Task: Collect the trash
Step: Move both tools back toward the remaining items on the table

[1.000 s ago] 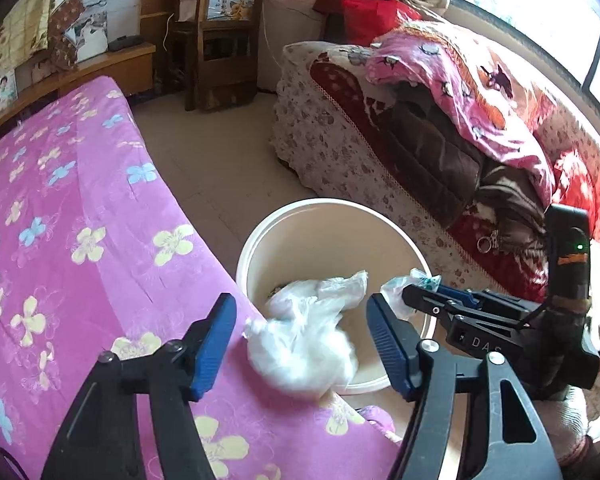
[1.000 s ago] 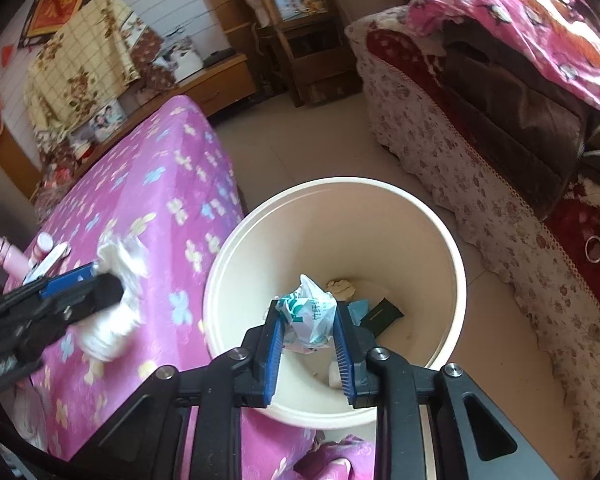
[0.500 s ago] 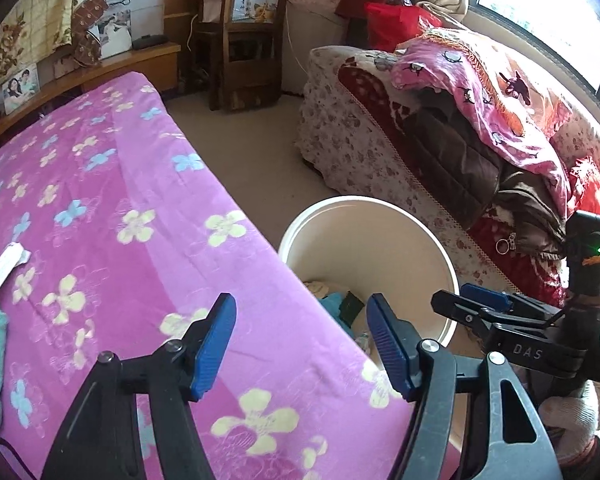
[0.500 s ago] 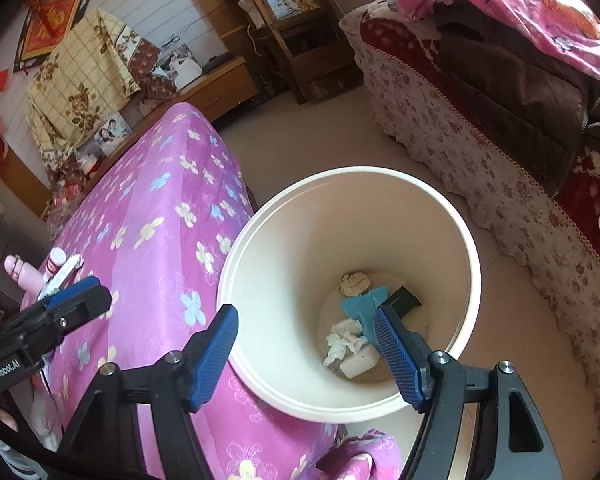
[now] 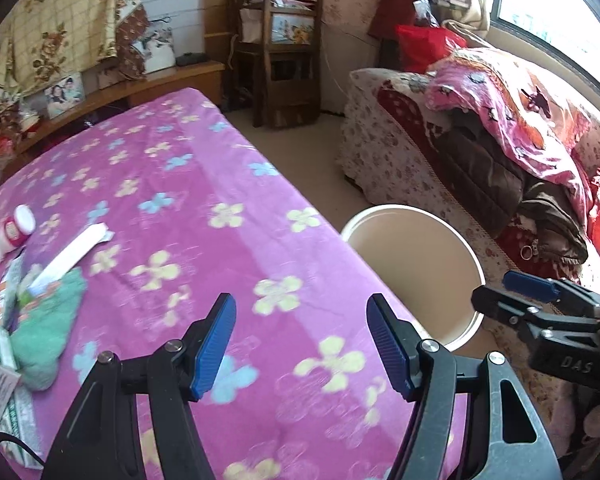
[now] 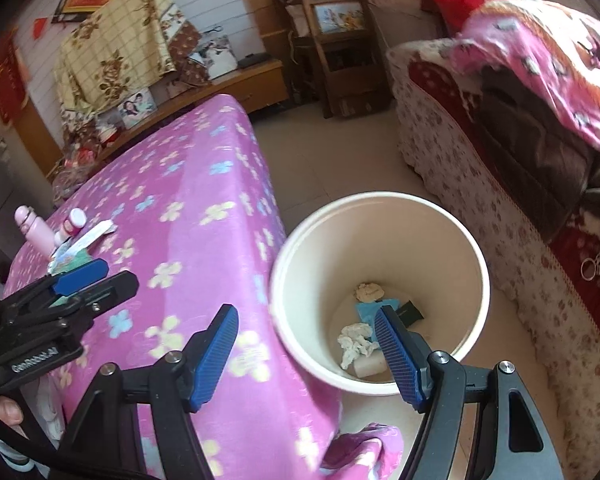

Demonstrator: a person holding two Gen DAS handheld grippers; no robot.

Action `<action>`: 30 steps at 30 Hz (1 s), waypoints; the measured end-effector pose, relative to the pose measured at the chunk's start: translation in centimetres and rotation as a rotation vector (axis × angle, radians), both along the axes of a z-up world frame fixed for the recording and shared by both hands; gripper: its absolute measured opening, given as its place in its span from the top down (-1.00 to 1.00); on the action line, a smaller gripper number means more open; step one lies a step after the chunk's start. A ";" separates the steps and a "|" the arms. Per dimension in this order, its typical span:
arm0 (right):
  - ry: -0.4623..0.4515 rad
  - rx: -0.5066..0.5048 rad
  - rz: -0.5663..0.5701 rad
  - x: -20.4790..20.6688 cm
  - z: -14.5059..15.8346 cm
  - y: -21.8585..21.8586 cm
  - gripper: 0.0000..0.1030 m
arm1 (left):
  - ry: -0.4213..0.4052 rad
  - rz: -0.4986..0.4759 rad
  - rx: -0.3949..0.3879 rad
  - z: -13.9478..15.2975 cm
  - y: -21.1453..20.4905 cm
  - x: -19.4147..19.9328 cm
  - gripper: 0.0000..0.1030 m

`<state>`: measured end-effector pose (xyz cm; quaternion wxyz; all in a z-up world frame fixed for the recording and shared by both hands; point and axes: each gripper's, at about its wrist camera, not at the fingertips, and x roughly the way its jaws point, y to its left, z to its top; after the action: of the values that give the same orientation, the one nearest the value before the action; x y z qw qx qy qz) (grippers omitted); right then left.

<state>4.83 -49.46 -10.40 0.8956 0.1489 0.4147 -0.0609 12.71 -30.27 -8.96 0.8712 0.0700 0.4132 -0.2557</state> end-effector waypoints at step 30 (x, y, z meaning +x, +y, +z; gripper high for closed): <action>-0.033 -0.024 0.229 2.2 2.9 16.9 -0.44 | -0.020 0.278 -0.025 1.9 19.1 -2.4 -0.35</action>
<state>7.01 -32.60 -7.48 0.9051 0.0907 0.4135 0.0393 10.34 -11.13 -7.05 0.9032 0.0037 0.4067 -0.1372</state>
